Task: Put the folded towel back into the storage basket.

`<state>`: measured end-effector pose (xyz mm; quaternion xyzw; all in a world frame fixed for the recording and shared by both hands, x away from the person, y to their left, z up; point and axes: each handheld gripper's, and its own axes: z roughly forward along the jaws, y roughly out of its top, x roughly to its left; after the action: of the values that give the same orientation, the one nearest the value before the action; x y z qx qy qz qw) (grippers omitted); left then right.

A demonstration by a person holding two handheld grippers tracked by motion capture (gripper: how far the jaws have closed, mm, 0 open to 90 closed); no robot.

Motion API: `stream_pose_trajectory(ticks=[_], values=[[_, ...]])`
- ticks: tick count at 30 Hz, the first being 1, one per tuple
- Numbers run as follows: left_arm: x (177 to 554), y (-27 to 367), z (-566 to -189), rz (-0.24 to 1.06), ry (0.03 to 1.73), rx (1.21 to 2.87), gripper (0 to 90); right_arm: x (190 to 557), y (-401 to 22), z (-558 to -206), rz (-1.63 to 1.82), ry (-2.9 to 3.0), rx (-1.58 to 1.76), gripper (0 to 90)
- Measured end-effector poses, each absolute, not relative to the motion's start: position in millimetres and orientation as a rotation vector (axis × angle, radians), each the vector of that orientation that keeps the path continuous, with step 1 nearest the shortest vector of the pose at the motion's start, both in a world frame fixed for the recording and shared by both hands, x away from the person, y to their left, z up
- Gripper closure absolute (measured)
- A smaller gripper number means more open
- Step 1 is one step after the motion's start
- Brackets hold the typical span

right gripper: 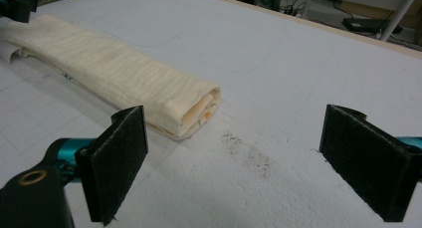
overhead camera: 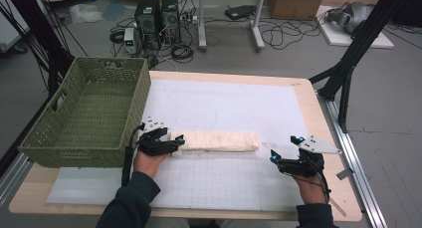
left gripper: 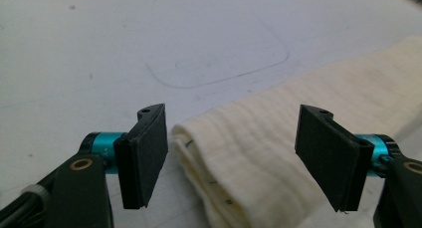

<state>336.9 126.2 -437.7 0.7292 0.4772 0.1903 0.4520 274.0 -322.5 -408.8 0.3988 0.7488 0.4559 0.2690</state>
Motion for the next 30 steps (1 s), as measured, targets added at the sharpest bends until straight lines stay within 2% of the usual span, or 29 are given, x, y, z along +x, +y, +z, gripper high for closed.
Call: stream_pose_trajectory(ticks=[10, 16, 25, 30], values=[[342, 126, -447, 0.456, 1.239, 1.909, 35.2, 275, -320, -409, 1.226, 2.029, 1.074, 11.0], [338, 125, -450, 0.459, 1.205, 1.926, 38.3, 275, -318, -410, 1.223, 2.036, 1.073, 11.0], [332, 119, -450, 0.479, 1.167, 1.966, 37.5, 275, -318, -409, 1.228, 2.037, 1.072, 11.0], [330, 118, -451, 0.473, 1.153, 1.963, 42.5, 276, -317, -410, 1.226, 2.044, 1.067, 11.0]])
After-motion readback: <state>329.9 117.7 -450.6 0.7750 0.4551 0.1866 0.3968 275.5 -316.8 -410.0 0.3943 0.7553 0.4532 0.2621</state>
